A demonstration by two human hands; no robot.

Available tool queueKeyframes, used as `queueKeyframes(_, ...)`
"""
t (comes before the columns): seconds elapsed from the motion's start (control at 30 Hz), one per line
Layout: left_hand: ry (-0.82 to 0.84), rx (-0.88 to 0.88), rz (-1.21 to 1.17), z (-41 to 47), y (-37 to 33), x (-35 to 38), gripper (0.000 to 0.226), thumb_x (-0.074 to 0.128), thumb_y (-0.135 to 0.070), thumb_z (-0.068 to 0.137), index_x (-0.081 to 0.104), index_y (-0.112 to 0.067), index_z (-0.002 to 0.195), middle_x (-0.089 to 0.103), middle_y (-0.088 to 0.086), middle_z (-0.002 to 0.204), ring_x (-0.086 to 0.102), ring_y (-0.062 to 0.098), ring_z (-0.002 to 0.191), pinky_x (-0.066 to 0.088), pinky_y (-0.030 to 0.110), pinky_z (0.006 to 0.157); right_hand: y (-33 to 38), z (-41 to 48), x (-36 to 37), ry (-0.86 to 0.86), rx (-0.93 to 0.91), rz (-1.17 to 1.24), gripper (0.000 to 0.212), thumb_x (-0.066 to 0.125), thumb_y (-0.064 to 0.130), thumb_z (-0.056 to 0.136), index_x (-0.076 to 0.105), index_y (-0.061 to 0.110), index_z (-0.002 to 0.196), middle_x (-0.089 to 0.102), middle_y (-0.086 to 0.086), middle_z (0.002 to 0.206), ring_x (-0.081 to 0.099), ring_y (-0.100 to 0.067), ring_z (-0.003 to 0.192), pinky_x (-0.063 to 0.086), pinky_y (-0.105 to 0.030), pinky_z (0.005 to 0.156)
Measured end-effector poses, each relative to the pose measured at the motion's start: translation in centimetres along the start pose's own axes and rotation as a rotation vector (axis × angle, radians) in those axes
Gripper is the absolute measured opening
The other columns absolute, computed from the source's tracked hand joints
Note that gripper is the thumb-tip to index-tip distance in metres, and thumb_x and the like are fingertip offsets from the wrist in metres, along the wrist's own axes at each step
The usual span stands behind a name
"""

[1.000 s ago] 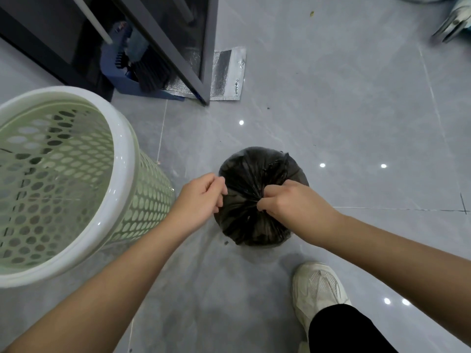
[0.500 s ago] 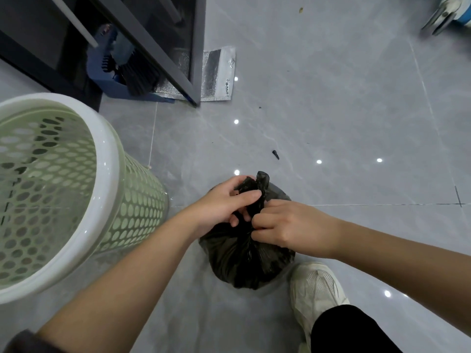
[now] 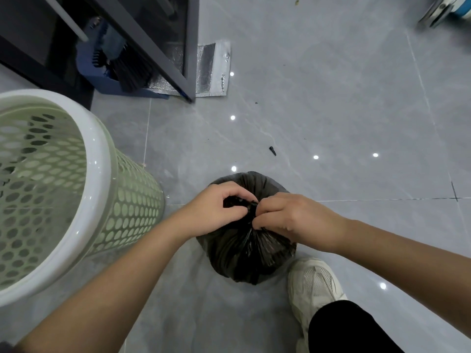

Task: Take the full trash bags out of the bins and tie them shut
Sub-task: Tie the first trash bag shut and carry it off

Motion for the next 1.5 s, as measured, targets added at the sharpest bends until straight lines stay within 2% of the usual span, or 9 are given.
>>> queueKeyframes(0.07,0.055,-0.004,-0.013,-0.3,0.3,0.2,0.026,0.068,-0.013,0.082,0.068,-0.031,0.100,0.067,-0.014,0.099,0.062,-0.001,0.093,0.047,0.016,0.088,0.0,-0.1,0.1,0.022,0.021,0.028,0.028,0.044,0.023,0.097,0.070,0.015,0.102,0.065,-0.001,0.094,0.059,-0.015,0.080,0.046,-0.023,0.076)
queueKeyframes(0.27,-0.040,-0.137,-0.173,-0.1,1.0,0.5,0.017,0.057,-0.002,0.090,0.068,-0.015,0.089,0.063,-0.003,0.062,0.059,0.005,0.053,0.053,0.020,0.060,-0.2,0.3,0.4,0.010,0.069,0.144,0.023,0.049,0.022,0.095,0.071,0.016,0.100,0.060,0.000,0.100,0.058,-0.008,0.082,0.039,-0.014,0.076)
queueKeyframes(0.53,-0.115,-0.305,-0.598,-0.8,2.5,1.0,0.021,0.043,0.002,0.095,0.062,-0.008,0.095,0.053,0.007,0.061,0.049,0.012,0.042,0.043,0.023,0.040,-3.9,-0.8,-0.4,-0.349,0.411,0.444,0.011,0.065,0.027,0.082,0.074,0.025,0.088,0.058,0.006,0.098,0.058,-0.008,0.095,0.043,-0.018,0.086)
queueKeyframes(0.67,-0.137,-0.383,-1.015,-1.0,2.6,1.9,0.030,0.035,0.001,0.093,0.063,-0.007,0.089,0.055,0.006,0.064,0.043,0.011,0.041,0.036,0.020,0.038,-4.4,-0.9,-0.2,-0.385,0.510,0.423,0.010,0.062,0.029,0.080,0.071,0.030,0.086,0.066,0.020,0.088,0.060,-0.005,0.092,0.046,-0.035,0.090)
queueKeyframes(0.77,-0.167,-0.347,-1.177,-1.0,2.3,1.7,0.028,0.036,-0.002,0.092,0.063,-0.007,0.097,0.070,0.010,0.082,0.048,0.009,0.043,0.042,0.018,0.041,-5.5,-1.0,0.1,-0.391,0.624,0.486,0.021,0.068,0.013,0.080,0.068,0.035,0.080,0.067,0.021,0.080,0.061,-0.004,0.086,0.046,-0.027,0.085)
queueKeyframes(0.9,-0.235,-0.189,-0.941,-0.9,2.0,0.9,0.035,0.043,0.009,0.091,0.056,-0.008,0.119,0.065,0.018,0.108,0.054,0.012,0.048,0.048,0.022,0.047,-6.6,-0.7,0.4,-0.416,0.718,0.671,0.024,0.069,0.001,0.078,0.067,0.025,0.081,0.070,0.007,0.077,0.065,-0.006,0.075,0.050,-0.024,0.078)
queueKeyframes(1.17,-0.272,0.191,0.315,-0.8,-1.1,-0.5,0.047,0.061,-0.008,0.085,0.047,-0.023,0.126,0.057,-0.016,0.102,0.055,0.003,0.073,0.046,0.016,0.076,-6.7,-0.1,1.0,-0.390,0.767,0.797,0.025,0.067,0.000,0.080,0.074,0.024,0.081,0.072,0.010,0.073,0.063,-0.003,0.071,0.050,-0.017,0.074)
queueKeyframes(1.37,-0.243,0.407,0.807,-0.4,-3.2,0.0,0.028,0.039,-0.026,0.089,0.061,-0.009,0.089,0.053,0.005,0.083,0.053,0.024,0.074,0.048,0.041,0.064,-6.4,0.1,0.6,-0.362,0.730,0.747,0.019,0.068,0.000,0.079,0.075,0.016,0.087,0.072,0.009,0.076,0.066,-0.005,0.075,0.051,-0.021,0.076)
queueKeyframes(1.5,-0.226,0.308,0.838,-0.5,-3.3,-0.6,0.028,0.036,-0.033,0.093,0.054,-0.016,0.079,0.046,-0.004,0.076,0.050,0.020,0.073,0.038,0.033,0.060,-5.3,0.2,-0.8,-0.374,0.608,0.414,0.020,0.070,0.008,0.077,0.073,0.025,0.086,0.067,0.015,0.079,0.060,-0.005,0.082,0.048,-0.027,0.082)
Point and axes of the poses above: each hand's wrist, its own z-axis towards the middle knuckle, its own x-axis out of the palm, y = z × x, the point moved 9 cm from there along z, towards the middle knuckle
